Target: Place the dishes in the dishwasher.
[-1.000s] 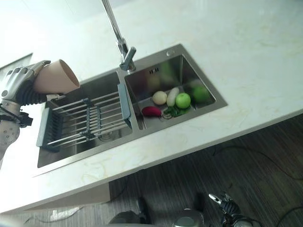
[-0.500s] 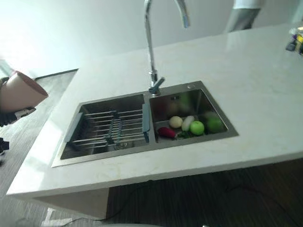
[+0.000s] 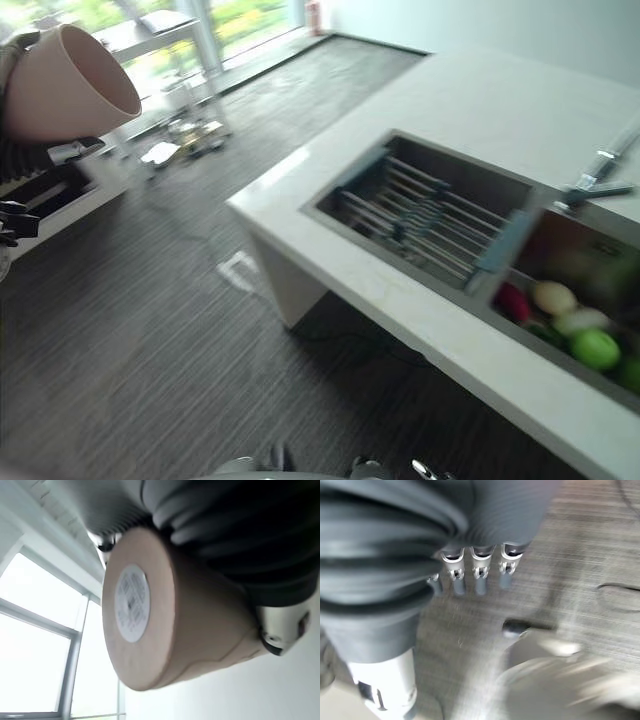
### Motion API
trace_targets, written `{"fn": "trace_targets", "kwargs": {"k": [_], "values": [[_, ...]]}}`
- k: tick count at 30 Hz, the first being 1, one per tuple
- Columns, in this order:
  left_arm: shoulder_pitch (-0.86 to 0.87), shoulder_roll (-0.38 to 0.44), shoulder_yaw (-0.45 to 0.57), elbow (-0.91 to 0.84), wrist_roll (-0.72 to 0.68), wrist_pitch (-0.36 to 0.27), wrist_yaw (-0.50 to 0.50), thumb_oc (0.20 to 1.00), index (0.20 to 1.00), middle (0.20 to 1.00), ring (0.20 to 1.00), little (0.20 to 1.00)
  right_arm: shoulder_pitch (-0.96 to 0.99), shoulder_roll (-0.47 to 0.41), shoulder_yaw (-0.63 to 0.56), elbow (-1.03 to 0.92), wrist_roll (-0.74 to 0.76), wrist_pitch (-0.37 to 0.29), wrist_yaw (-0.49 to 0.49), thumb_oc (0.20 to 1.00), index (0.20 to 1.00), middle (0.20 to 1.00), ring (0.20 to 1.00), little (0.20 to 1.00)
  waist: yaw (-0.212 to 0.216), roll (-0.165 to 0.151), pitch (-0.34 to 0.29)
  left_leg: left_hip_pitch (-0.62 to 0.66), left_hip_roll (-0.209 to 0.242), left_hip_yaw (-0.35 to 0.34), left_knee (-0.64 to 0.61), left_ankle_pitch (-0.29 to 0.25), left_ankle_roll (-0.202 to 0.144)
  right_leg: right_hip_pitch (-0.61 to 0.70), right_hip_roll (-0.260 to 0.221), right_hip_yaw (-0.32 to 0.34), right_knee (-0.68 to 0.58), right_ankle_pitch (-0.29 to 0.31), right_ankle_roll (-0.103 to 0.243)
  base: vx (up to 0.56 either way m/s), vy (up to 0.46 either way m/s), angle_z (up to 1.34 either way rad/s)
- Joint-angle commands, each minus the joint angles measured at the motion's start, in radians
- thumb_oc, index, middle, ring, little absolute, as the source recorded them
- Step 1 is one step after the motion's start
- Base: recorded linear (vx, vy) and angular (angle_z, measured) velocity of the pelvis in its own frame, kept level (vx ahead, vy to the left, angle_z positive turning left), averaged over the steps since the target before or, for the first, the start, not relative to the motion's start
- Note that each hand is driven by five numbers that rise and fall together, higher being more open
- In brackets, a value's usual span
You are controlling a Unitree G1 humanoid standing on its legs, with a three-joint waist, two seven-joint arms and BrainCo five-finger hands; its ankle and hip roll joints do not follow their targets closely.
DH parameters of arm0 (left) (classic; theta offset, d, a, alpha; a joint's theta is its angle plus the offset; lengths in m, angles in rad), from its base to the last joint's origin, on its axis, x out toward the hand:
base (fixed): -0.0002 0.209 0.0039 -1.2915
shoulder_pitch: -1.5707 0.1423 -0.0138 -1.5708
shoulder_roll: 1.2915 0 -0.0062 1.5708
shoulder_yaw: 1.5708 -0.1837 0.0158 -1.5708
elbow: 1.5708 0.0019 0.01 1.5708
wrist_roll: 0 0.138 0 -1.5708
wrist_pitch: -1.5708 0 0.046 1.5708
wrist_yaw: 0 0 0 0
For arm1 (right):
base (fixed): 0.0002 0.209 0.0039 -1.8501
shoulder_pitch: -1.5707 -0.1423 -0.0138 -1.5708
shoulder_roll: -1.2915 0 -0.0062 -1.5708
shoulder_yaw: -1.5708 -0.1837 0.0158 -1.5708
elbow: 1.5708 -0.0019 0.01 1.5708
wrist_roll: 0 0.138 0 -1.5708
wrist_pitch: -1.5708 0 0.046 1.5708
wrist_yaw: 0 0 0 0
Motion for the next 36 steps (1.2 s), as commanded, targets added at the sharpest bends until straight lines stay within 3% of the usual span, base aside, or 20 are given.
{"fn": "trace_targets", "kwargs": {"k": [1,7,10,11,13,14,17,20,22,28,31,32,36], "values": [[-0.018,-0.029,0.054,0.017,-0.056,-0.021,0.006,0.200,0.200,0.200,0.200,0.200,-0.011,0.005,0.003,0.043,0.004,-0.036,-0.015,1.000,1.000,1.000,1.000,1.000,-0.041,0.071,-0.012,0.059,-0.024,-0.046,-0.001,-0.217,0.042,0.018,-0.049,-0.018,-0.060,0.115,0.188,-0.22,0.352,1.66],[-0.008,-0.061,0.024,-0.013,-0.032,-0.075,-0.005,0.200,0.200,0.200,0.200,0.200,-0.030,0.041,0.032,0.035,-0.005,-0.024,-0.068,1.000,1.000,1.000,1.000,1.000,0.013,0.059,0.003,0.042,-0.081,-0.185,-0.079,-0.211,0.079,0.000,-0.086,0.086,-0.033,0.151,0.233,-0.09,0.145,0.80],[0.005,-0.056,0.040,-0.020,-0.020,-0.075,-0.028,0.200,0.200,0.200,0.200,0.200,-0.043,0.044,0.036,0.022,0.022,-0.036,-0.059,1.000,1.000,1.000,1.000,1.000,0.038,0.054,-0.001,0.035,-0.100,-0.230,-0.110,-0.192,0.097,0.016,-0.073,0.149,-0.020,0.129,0.245,-0.09,0.135,0.66],[0.010,-0.056,0.039,-0.022,-0.008,-0.053,-0.025,0.200,0.200,0.200,0.200,0.200,-0.042,0.036,0.037,0.014,-0.020,-0.031,-0.055,1.000,1.000,1.000,1.000,1.000,0.036,0.053,0.000,0.023,-0.104,-0.213,-0.119,-0.165,0.101,0.018,-0.071,0.142,-0.018,0.137,0.233,-0.18,0.176,0.84],[0.033,-0.065,0.027,-0.027,0.017,-0.028,0.000,0.200,0.200,0.200,0.200,0.200,-0.026,0.031,0.048,-0.010,-0.060,-0.018,-0.029,1.000,1.000,1.000,1.000,1.000,0.020,0.051,-0.001,0.013,-0.109,-0.212,-0.119,-0.160,0.111,0.009,-0.061,0.176,0.019,0.140,0.238,-0.08,0.061,0.39],[0.050,-0.071,0.017,-0.032,0.015,-0.060,0.011,0.200,0.200,0.200,0.200,0.200,-0.011,0.031,0.065,-0.023,-0.020,0.000,-0.022,1.000,1.000,1.000,1.000,1.000,0.010,0.045,0.004,0.002,-0.113,-0.229,-0.103,-0.164,0.119,0.001,-0.041,0.232,0.043,0.140,0.238,0.00,-0.010,0.27],[0.088,-0.087,0.014,-0.040,0.051,-0.122,0.024,0.200,0.200,0.200,0.200,0.200,0.009,0.032,0.090,-0.061,0.002,0.046,0.008,1.000,1.000,1.000,1.000,1.000,-0.001,0.037,0.008,-0.016,-0.104,-0.283,-0.084,-0.155,0.118,0.024,-0.004,0.313,0.035,0.105,0.227,0.05,-0.068,1.29],[0.090,-0.081,-0.004,-0.071,0.054,-0.144,0.004,0.200,0.200,0.200,0.200,0.200,0.015,0.026,0.117,-0.075,0.007,0.077,0.022,1.000,1.000,1.000,1.000,1.000,-0.005,0.034,0.009,-0.025,-0.093,-0.344,-0.077,-0.151,0.106,0.041,0.011,0.379,-0.011,0.087,0.225,0.10,-0.111,1.21],[0.071,-0.073,0.000,-0.088,0.030,-0.129,-0.037,0.200,0.200,0.200,0.200,0.200,0.004,0.015,0.134,-0.052,-0.013,0.083,0.047,1.000,1.000,1.000,1.000,1.000,0.017,0.033,-0.001,-0.030,-0.065,-0.355,-0.088,-0.130,0.084,0.081,0.016,0.356,-0.061,0.050,0.211,0.13,-0.182,0.99],[0.092,-0.081,0.023,-0.180,-0.007,-0.077,-0.106,0.200,0.200,0.200,0.200,0.200,-0.031,-0.003,0.178,-0.016,-0.069,0.086,0.082,1.000,1.000,1.000,1.000,1.000,0.069,0.023,-0.015,-0.042,0.008,-0.387,-0.084,-0.090,0.011,0.154,0.053,0.326,-0.169,0.044,0.189,0.10,-0.177,0.77],[0.107,-0.079,0.035,-0.191,-0.012,-0.084,-0.108,0.200,0.200,0.200,0.200,0.200,-0.040,-0.009,0.193,-0.019,-0.083,0.087,0.085,1.000,1.000,1.000,1.000,1.000,0.077,0.020,-0.013,-0.054,0.024,-0.396,-0.070,-0.084,-0.003,0.166,0.062,0.318,-0.189,0.045,0.181,0.02,-0.090,0.31],[0.112,-0.080,0.042,-0.198,-0.014,-0.115,-0.111,0.200,0.200,0.200,0.200,0.200,-0.046,-0.013,0.203,-0.018,-0.094,0.079,0.086,1.000,1.000,1.000,1.000,1.000,0.085,0.017,-0.011,-0.066,0.040,-0.390,-0.059,-0.075,-0.016,0.173,0.066,0.308,-0.204,0.048,0.175,-0.02,-0.134,0.27],[0.086,-0.100,0.012,-0.217,-0.014,-0.145,-0.130,0.200,0.200,0.200,0.200,0.200,-0.059,-0.037,0.203,-0.005,-0.080,0.078,0.080,1.000,1.000,1.000,1.000,1.000,0.065,0.021,-0.012,-0.072,0.102,-0.296,-0.063,-0.032,-0.054,0.184,0.046,0.234,-0.254,0.085,0.180,-0.07,-0.013,0.52]]}}
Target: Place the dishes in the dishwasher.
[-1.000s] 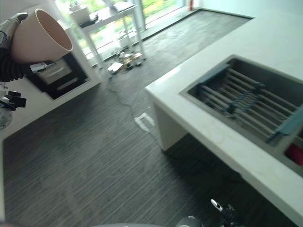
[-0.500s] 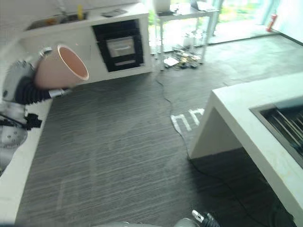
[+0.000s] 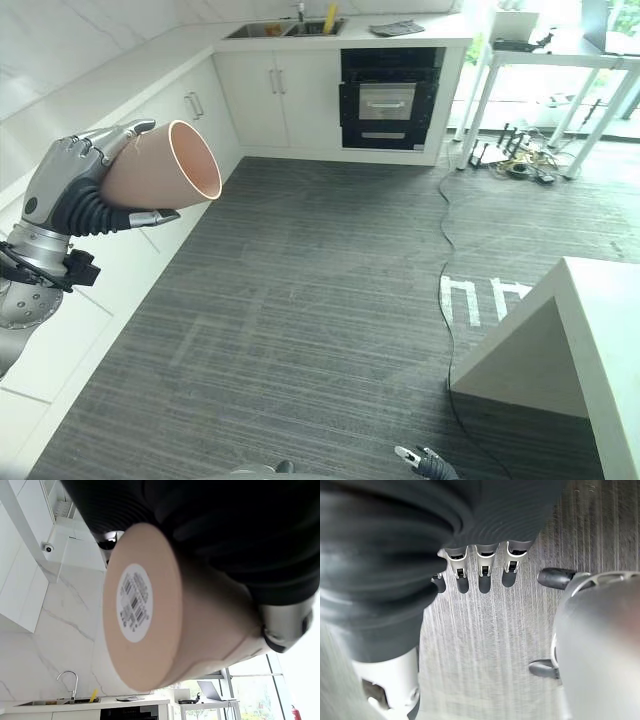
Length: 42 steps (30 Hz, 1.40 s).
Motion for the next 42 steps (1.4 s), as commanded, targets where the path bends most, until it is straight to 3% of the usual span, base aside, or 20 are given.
{"fn": "trace_targets", "kwargs": {"k": [1,2,8,9,14,17,18,20,22,23,26,28,30,33,35,36,38,39,40,42], "values": [[-0.065,0.000,0.053,-0.023,-0.057,-0.019,0.014,0.200,0.200,0.200,0.200,0.200,-0.038,-0.035,0.000,0.030,0.019,-0.023,0.008,1.000,1.000,1.000,1.000,1.000,-0.024,-0.019,-0.010,0.011,0.146,0.168,0.106,-0.095,-0.086,-0.061,-0.039,0.018,-0.050,0.089,0.049,-0.09,0.067,0.87],[-0.078,-0.001,0.045,-0.021,-0.071,-0.026,0.006,0.200,0.200,0.200,0.200,0.200,-0.041,-0.035,-0.007,0.035,0.043,-0.026,-0.001,1.000,1.000,1.000,1.000,1.000,-0.036,-0.013,-0.013,0.025,0.159,0.213,0.077,-0.080,-0.091,-0.060,-0.051,-0.010,-0.050,0.096,0.055,-0.04,0.049,0.43],[-0.107,0.002,0.018,-0.007,-0.072,-0.035,-0.015,0.200,0.200,0.200,0.200,0.200,-0.035,-0.025,-0.032,0.037,0.023,-0.052,0.006,1.000,1.000,1.000,1.000,1.000,-0.058,0.001,-0.017,0.070,0.137,0.213,0.008,-0.073,-0.079,-0.057,-0.065,-0.006,-0.040,0.100,0.066,-0.03,0.095,0.32],[-0.183,-0.133,-0.113,0.134,-0.077,0.092,-0.019,0.200,0.200,0.200,0.200,0.200,-0.023,-0.060,-0.019,0.019,-0.004,-0.054,0.063,1.000,1.000,1.000,1.000,1.000,-0.117,-0.038,0.026,0.013,0.094,0.233,0.216,-0.192,-0.020,-0.144,-0.029,0.097,0.080,0.056,0.037,-0.02,0.026,0.20],[-0.135,-0.152,-0.107,0.138,-0.049,0.106,-0.021,0.200,0.200,0.200,0.200,0.200,-0.052,-0.050,-0.016,0.021,0.027,-0.097,0.111,1.000,1.000,1.000,1.000,1.000,-0.110,-0.015,0.007,0.056,0.092,0.210,0.115,-0.145,-0.048,-0.115,-0.005,0.098,0.032,0.058,0.032,0.12,-0.045,-0.04],[-0.179,-0.149,-0.137,0.162,-0.065,0.129,0.011,0.200,0.200,0.200,0.200,0.200,-0.086,-0.068,0.013,-0.028,0.031,-0.102,0.029,1.000,1.000,1.000,1.000,1.000,-0.119,-0.031,0.025,-0.045,0.149,0.245,0.395,-0.148,-0.068,-0.121,-0.005,0.083,0.065,0.020,-0.010,0.09,-0.108,0.19],[-0.197,-0.138,-0.142,0.164,-0.089,0.140,0.009,0.200,0.200,0.200,0.200,0.200,-0.101,-0.077,0.016,-0.026,0.000,-0.096,0.011,1.000,1.000,1.000,1.000,1.000,-0.114,-0.028,0.039,-0.116,0.176,0.234,0.495,-0.101,-0.074,-0.106,0.004,0.091,0.060,0.014,-0.025,0.10,-0.033,0.13],[-0.212,-0.126,-0.139,0.178,-0.111,0.137,0.000,0.200,0.200,0.200,0.200,0.200,-0.110,-0.077,0.017,-0.016,-0.025,-0.095,0.003,1.000,1.000,1.000,1.000,1.000,-0.109,-0.017,0.044,-0.162,0.186,0.231,0.493,-0.062,-0.072,-0.097,0.017,0.092,0.055,0.013,-0.030,0.21,0.095,-0.19],[-0.203,-0.129,-0.132,0.172,-0.110,0.135,-0.009,0.200,0.200,0.200,0.200,0.200,-0.115,-0.060,0.023,0.000,-0.045,-0.095,-0.016,1.000,1.000,1.000,1.000,1.000,-0.088,0.009,0.046,-0.168,0.178,0.229,0.283,0.001,-0.077,-0.065,0.028,0.086,0.041,0.010,-0.014,0.40,0.323,-0.10],[-0.178,-0.143,-0.131,0.155,-0.099,0.137,-0.006,0.200,0.200,0.200,0.200,0.200,-0.110,-0.049,0.037,0.009,-0.048,-0.084,-0.037,1.000,1.000,1.000,1.000,1.000,-0.071,0.022,0.046,-0.164,0.181,0.219,0.126,0.087,-0.092,-0.038,0.023,0.088,0.030,0.010,-0.002,0.42,0.355,0.08],[-0.140,-0.163,-0.118,0.129,-0.087,0.137,-0.013,0.200,0.200,0.200,0.200,0.200,-0.088,-0.046,0.042,0.025,-0.044,-0.073,-0.067,1.000,1.000,1.000,1.000,1.000,-0.064,0.030,0.055,-0.186,0.199,0.238,0.063,0.154,-0.100,-0.015,0.005,0.075,0.057,-0.005,0.006,0.33,0.298,-0.05],[-0.124,-0.174,-0.108,0.141,-0.069,0.117,-0.019,0.200,0.200,0.200,0.200,0.200,-0.082,-0.041,0.040,0.037,-0.046,-0.057,-0.086,1.000,1.000,1.000,1.000,1.000,-0.065,0.025,0.046,-0.172,0.189,0.252,0.069,0.104,-0.099,-0.007,-0.010,0.054,0.108,-0.044,0.020,0.41,0.378,-0.08],[-0.097,-0.186,-0.090,0.140,-0.045,0.108,-0.037,0.200,0.200,0.200,0.200,0.200,-0.077,-0.042,0.032,0.037,-0.040,-0.032,-0.085,1.000,1.000,1.000,1.000,1.000,-0.049,0.022,0.033,-0.164,0.150,0.232,0.092,0.054,-0.054,0.002,-0.010,0.068,0.194,-0.114,0.021,0.40,0.427,-0.21],[-0.112,-0.184,-0.093,0.160,-0.040,0.070,-0.080,0.200,0.200,0.200,0.200,0.200,-0.050,-0.031,0.012,0.032,-0.006,-0.041,-0.080,1.000,1.000,1.000,1.000,1.000,-0.035,0.002,0.010,-0.159,0.081,0.215,0.109,-0.007,-0.003,0.023,-0.003,0.084,0.290,-0.156,0.035,0.33,0.306,-0.53],[-0.163,-0.158,-0.135,0.190,-0.057,0.032,-0.098,0.200,0.200,0.200,0.200,0.200,-0.023,-0.020,-0.020,0.010,0.039,-0.069,-0.079,1.000,1.000,1.000,1.000,1.000,-0.042,-0.017,-0.011,-0.116,-0.012,0.206,0.079,-0.053,0.064,-0.025,-0.007,0.116,0.520,-0.058,0.085,0.38,0.436,-0.01],[-0.168,-0.154,-0.138,0.193,-0.057,0.026,-0.100,0.200,0.200,0.200,0.200,0.200,-0.021,-0.021,-0.023,0.006,0.049,-0.077,-0.082,1.000,1.000,1.000,1.000,1.000,-0.042,-0.014,-0.014,-0.117,-0.014,0.207,0.080,-0.056,0.068,-0.031,-0.001,0.118,0.529,-0.043,0.086,0.27,0.333,0.44],[-0.179,-0.127,-0.149,0.202,-0.084,0.014,-0.107,0.200,0.200,0.200,0.200,0.200,-0.009,-0.012,-0.042,-0.025,0.064,-0.066,-0.085,1.000,1.000,1.000,1.000,1.000,-0.048,-0.022,-0.019,-0.090,-0.057,0.217,0.071,-0.082,0.099,-0.094,-0.022,0.130,0.644,0.094,0.113,0.17,0.233,0.50],[-0.181,-0.115,-0.149,0.207,-0.097,0.010,-0.109,0.200,0.200,0.200,0.200,0.200,-0.010,-0.009,-0.048,-0.028,0.067,-0.063,-0.083,1.000,1.000,1.000,1.000,1.000,-0.055,-0.012,-0.022,-0.071,-0.058,0.227,0.056,-0.090,0.110,-0.138,-0.028,0.133,0.693,0.119,0.116,0.14,0.208,0.22],[-0.188,-0.092,-0.153,0.220,-0.115,0.004,-0.099,0.200,0.200,0.200,0.200,0.200,-0.015,-0.006,-0.049,-0.029,0.071,-0.071,-0.074,1.000,1.000,1.000,1.000,1.000,-0.076,-0.011,-0.012,-0.040,-0.066,0.248,0.047,-0.114,0.117,-0.221,-0.029,0.132,0.727,0.096,0.116,0.10,0.146,-0.09],[-0.212,-0.062,-0.161,0.240,-0.138,-0.006,-0.089,0.200,0.200,0.200,0.200,0.200,-0.018,0.001,-0.041,-0.046,0.053,-0.085,-0.072,1.000,1.000,1.000,1.000,1.000,-0.105,-0.006,0.007,-0.016,-0.067,0.250,0.063,-0.145,0.104,-0.299,-0.001,0.121,0.641,0.079,0.110,0.16,0.078,-0.25]]}}
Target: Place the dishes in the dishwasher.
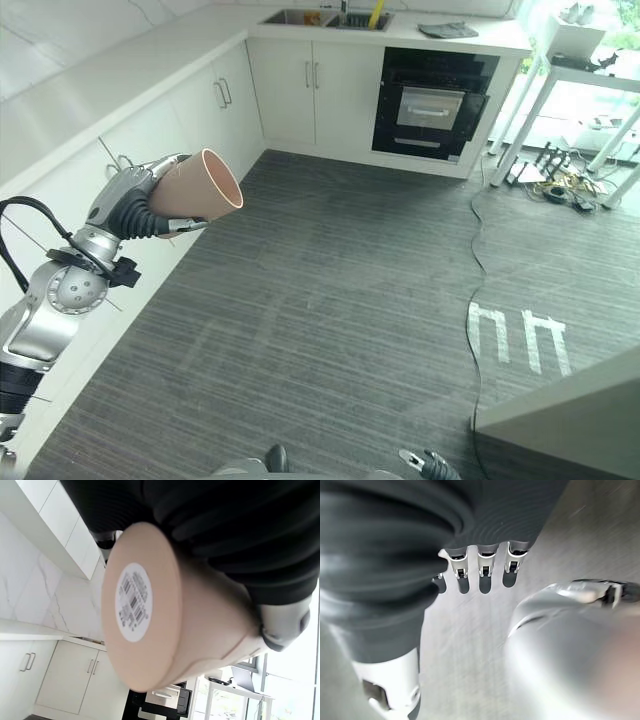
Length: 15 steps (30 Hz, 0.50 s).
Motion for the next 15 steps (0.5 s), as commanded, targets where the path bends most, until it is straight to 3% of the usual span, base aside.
{"fn": "trace_targets", "kwargs": {"k": [1,5,6,9,12,15], "values": [[-0.063,0.034,0.020,0.011,-0.059,-0.073,0.037,0.200,0.200,0.200,0.200,0.200,-0.005,-0.027,0.025,-0.032,0.037,-0.035,0.005,1.000,1.000,1.000,1.000,1.000,-0.051,0.024,-0.047,-0.053,-0.035,0.033,0.066,-0.097,-0.029,-0.034,0.148,-0.076,-0.227,0.137,-0.026,0.19,0.030,-0.26],[-0.073,0.025,0.016,-0.012,-0.044,-0.051,0.039,0.200,0.200,0.200,0.200,0.200,0.002,-0.031,0.027,-0.067,0.071,-0.015,-0.007,1.000,1.000,1.000,1.000,1.000,-0.074,0.018,-0.025,0.023,-0.040,0.009,0.039,-0.126,-0.047,-0.063,0.079,-0.121,-0.490,0.215,-0.035,0.27,-0.066,-0.05],[-0.070,0.036,0.013,-0.045,-0.060,-0.047,0.029,0.200,0.200,0.200,0.200,0.200,0.009,-0.013,0.012,-0.064,0.080,-0.013,-0.017,1.000,1.000,1.000,1.000,1.000,-0.100,0.004,-0.007,0.097,-0.036,0.003,0.025,-0.202,-0.039,-0.149,-0.028,-0.096,-0.654,0.335,-0.002,0.51,-0.172,-0.14],[-0.065,0.053,0.036,-0.050,-0.079,-0.066,-0.002,0.200,0.200,0.200,0.200,0.200,0.013,0.012,-0.009,-0.053,0.076,-0.011,-0.030,1.000,1.000,1.000,1.000,1.000,-0.096,0.005,-0.004,0.121,-0.027,0.019,0.055,-0.245,-0.034,-0.155,-0.061,-0.121,-0.689,0.340,0.004,0.44,-0.133,0.20],[-0.072,0.057,0.038,-0.049,-0.077,-0.052,-0.010,0.200,0.200,0.200,0.200,0.200,0.022,0.007,-0.016,-0.038,0.093,-0.020,-0.014,1.000,1.000,1.000,1.000,1.000,-0.090,0.004,-0.016,0.109,-0.021,0.024,0.145,-0.287,-0.035,-0.104,-0.043,-0.152,-0.708,0.313,0.001,0.46,-0.120,0.22],[-0.058,0.048,0.042,-0.050,-0.068,-0.035,-0.002,0.200,0.200,0.200,0.200,0.200,0.016,-0.004,-0.016,-0.023,0.083,-0.007,-0.010,1.000,1.000,1.000,1.000,1.000,-0.102,-0.011,-0.032,0.087,-0.012,0.030,0.270,-0.335,-0.037,-0.099,-0.014,-0.133,-0.680,0.290,-0.018,0.38,-0.114,0.01]]}}
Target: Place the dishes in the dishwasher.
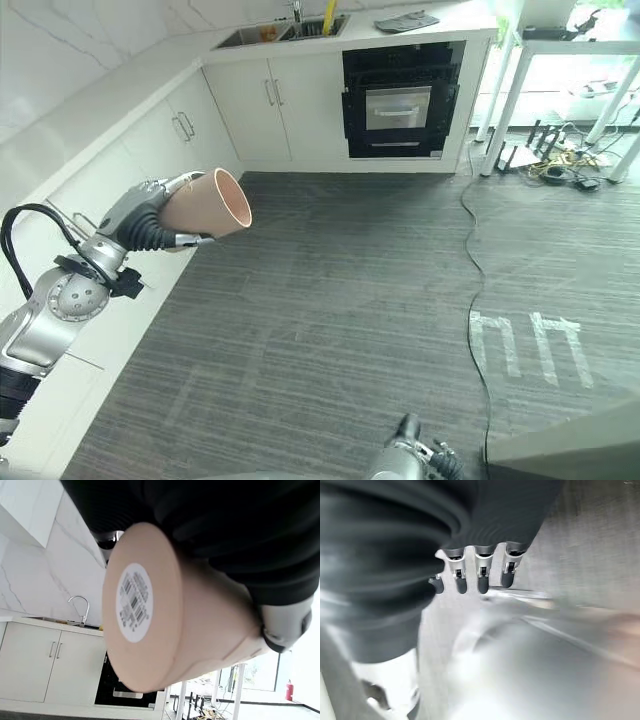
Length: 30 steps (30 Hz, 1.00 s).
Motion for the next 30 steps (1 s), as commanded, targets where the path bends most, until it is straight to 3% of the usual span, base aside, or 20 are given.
{"fn": "trace_targets", "kwargs": {"k": [1,3,5,6,8,9,11,12,13,14,15,17,19,20,23,25,26,28,30], "values": [[-0.057,0.053,0.082,-0.035,-0.028,0.007,0.036,0.200,0.200,0.200,0.200,0.200,0.007,0.043,0.000,0.017,0.045,-0.012,0.007,1.000,1.000,1.000,1.000,1.000,-0.012,-0.081,-0.028,-0.080,-0.144,-0.008,0.171,-0.201,0.107,0.017,-0.039,0.041,-0.112,0.074,0.156,0.49,-0.125,-0.19],[-0.025,0.038,0.097,-0.030,-0.011,0.014,0.052,0.200,0.200,0.200,0.200,0.200,-0.013,0.015,0.007,0.028,0.015,0.011,0.024,1.000,1.000,1.000,1.000,1.000,-0.016,-0.077,-0.051,-0.077,-0.112,-0.015,0.277,-0.181,0.070,0.033,0.021,0.059,-0.108,0.034,0.126,0.47,-0.081,-0.28],[-0.010,0.036,0.107,-0.026,-0.012,0.025,0.060,0.200,0.200,0.200,0.200,0.200,-0.025,-0.007,0.018,0.030,-0.003,0.020,0.039,1.000,1.000,1.000,1.000,1.000,-0.014,-0.068,-0.065,-0.085,-0.086,-0.020,0.387,-0.101,0.026,0.054,0.065,0.059,-0.116,-0.003,0.088,0.33,-0.070,-0.37],[0.013,0.036,0.123,-0.027,-0.017,0.032,0.066,0.200,0.200,0.200,0.200,0.200,-0.037,-0.026,0.031,0.029,-0.023,0.028,0.054,1.000,1.000,1.000,1.000,1.000,-0.010,-0.060,-0.075,-0.099,-0.065,-0.024,0.497,-0.035,-0.009,0.076,0.097,0.055,-0.121,-0.041,0.052,0.41,-0.115,-0.48],[0.040,0.040,0.151,-0.032,-0.046,0.036,0.060,0.200,0.200,0.200,0.200,0.200,-0.050,-0.051,0.042,0.042,-0.043,0.030,0.070,1.000,1.000,1.000,1.000,1.000,0.006,-0.068,-0.069,-0.249,-0.018,-0.053,0.783,0.080,-0.057,0.142,0.128,0.055,-0.153,-0.081,-0.006,0.42,-0.175,-0.49],[0.028,0.036,0.155,-0.022,-0.061,0.034,0.050,0.200,0.200,0.200,0.200,0.200,-0.051,-0.066,0.047,0.054,-0.041,0.027,0.072,1.000,1.000,1.000,1.000,1.000,0.018,-0.073,-0.047,-0.391,0.024,-0.086,0.875,0.122,-0.057,0.179,0.135,0.054,-0.165,-0.094,-0.030,0.29,-0.112,-0.56],[0.008,0.023,0.145,0.001,-0.050,0.024,0.057,0.200,0.200,0.200,0.200,0.200,-0.056,-0.073,0.044,0.072,-0.045,0.018,0.083,1.000,1.000,1.000,1.000,1.000,0.023,-0.065,-0.023,-0.455,0.027,-0.095,0.823,0.108,-0.033,0.200,0.148,0.061,-0.167,-0.098,-0.034,0.28,0.042,-0.50],[0.006,0.007,0.138,0.013,-0.031,0.025,0.076,0.200,0.200,0.200,0.200,0.200,-0.065,-0.068,0.043,0.090,-0.073,0.010,0.089,1.000,1.000,1.000,1.000,1.000,0.029,-0.054,-0.005,-0.448,0.025,-0.065,0.682,0.124,-0.022,0.230,0.163,0.075,-0.173,-0.107,-0.026,0.27,0.126,-0.40],[0.007,0.004,0.137,0.012,-0.024,0.028,0.082,0.200,0.200,0.200,0.200,0.200,-0.067,-0.065,0.044,0.094,-0.082,0.006,0.090,1.000,1.000,1.000,1.000,1.000,0.028,-0.054,-0.003,-0.447,0.030,-0.048,0.626,0.136,-0.018,0.234,0.164,0.075,-0.176,-0.108,-0.024,0.35,0.248,-0.34],[0.016,-0.012,0.135,0.005,-0.007,0.035,0.102,0.200,0.200,0.200,0.200,0.200,-0.071,-0.059,0.045,0.101,-0.100,0.004,0.085,1.000,1.000,1.000,1.000,1.000,0.032,-0.041,0.005,-0.437,0.054,-0.009,0.424,0.185,-0.023,0.259,0.175,0.075,-0.186,-0.117,-0.013,0.37,0.319,-0.51],[0.036,-0.030,0.130,-0.027,0.008,0.049,0.123,0.200,0.200,0.200,0.200,0.200,-0.063,-0.052,0.045,0.099,-0.105,0.005,0.072,1.000,1.000,1.000,1.000,1.000,0.044,-0.034,0.016,-0.421,0.030,-0.023,0.253,0.229,-0.031,0.288,0.173,0.088,-0.198,-0.116,0.006,0.42,0.357,-0.40],[0.073,-0.056,0.135,-0.065,0.033,0.060,0.138,0.200,0.200,0.200,0.200,0.200,-0.050,-0.042,0.058,0.101,-0.091,0.006,0.058,1.000,1.000,1.000,1.000,1.000,0.062,-0.022,0.018,-0.423,0.030,-0.068,0.081,0.300,-0.045,0.299,0.170,0.110,-0.211,-0.105,0.027,0.38,0.287,-0.44],[0.088,-0.063,0.141,-0.075,0.039,0.060,0.139,0.200,0.200,0.200,0.200,0.200,-0.044,-0.041,0.061,0.103,-0.083,0.004,0.060,1.000,1.000,1.000,1.000,1.000,0.065,-0.021,0.021,-0.416,0.036,-0.073,0.035,0.327,-0.051,0.307,0.166,0.116,-0.215,-0.103,0.032,0.31,0.215,-0.32],[0.131,-0.082,0.170,-0.090,0.052,0.051,0.137,0.200,0.200,0.200,0.200,0.200,-0.017,-0.037,0.060,0.110,-0.097,-0.011,0.073,1.000,1.000,1.000,1.000,1.000,0.069,-0.026,0.029,-0.431,0.076,-0.051,-0.042,0.362,-0.067,0.327,0.137,0.104,-0.209,-0.110,0.049,0.43,0.313,-0.38],[0.136,-0.102,0.194,-0.063,0.058,0.027,0.111,0.200,0.200,0.200,0.200,0.200,0.026,-0.034,0.044,0.123,-0.142,-0.026,0.076,1.000,1.000,1.000,1.000,1.000,0.041,-0.030,0.017,-0.413,0.107,0.071,-0.045,0.330,-0.083,0.348,0.099,0.032,-0.145,-0.170,0.077,0.56,0.414,-0.47],[0.131,-0.105,0.190,-0.062,0.073,0.047,0.100,0.200,0.200,0.200,0.200,0.200,0.028,-0.031,0.043,0.125,-0.142,-0.009,0.067,1.000,1.000,1.000,1.000,1.000,0.047,-0.021,0.002,-0.404,0.099,0.058,-0.015,0.304,-0.054,0.339,0.108,0.037,-0.052,-0.239,0.060,0.48,0.450,-0.07],[0.138,-0.102,0.197,-0.067,0.067,0.051,0.092,0.200,0.200,0.200,0.200,0.200,0.022,-0.031,0.041,0.126,-0.139,0.002,0.063,1.000,1.000,1.000,1.000,1.000,0.052,-0.025,-0.005,-0.391,0.078,0.032,-0.014,0.273,-0.057,0.347,0.108,0.053,-0.023,-0.279,0.062,0.41,0.405,0.01],[0.138,-0.099,0.202,-0.076,0.062,0.054,0.060,0.200,0.200,0.200,0.200,0.200,0.019,-0.027,0.023,0.131,-0.116,0.020,0.064,1.000,1.000,1.000,1.000,1.000,0.073,-0.029,-0.021,-0.405,0.041,0.021,0.032,0.222,-0.008,0.371,0.119,0.059,0.023,-0.326,0.056,0.39,0.389,-0.01],[0.116,-0.098,0.181,-0.067,0.071,0.045,0.053,0.200,0.200,0.200,0.200,0.200,0.024,-0.020,0.011,0.125,-0.114,0.027,0.067,1.000,1.000,1.000,1.000,1.000,0.076,-0.042,-0.037,-0.389,-0.008,0.014,0.026,0.190,0.024,0.374,0.119,0.076,0.076,-0.327,0.076,0.32,0.391,-0.01]]}}
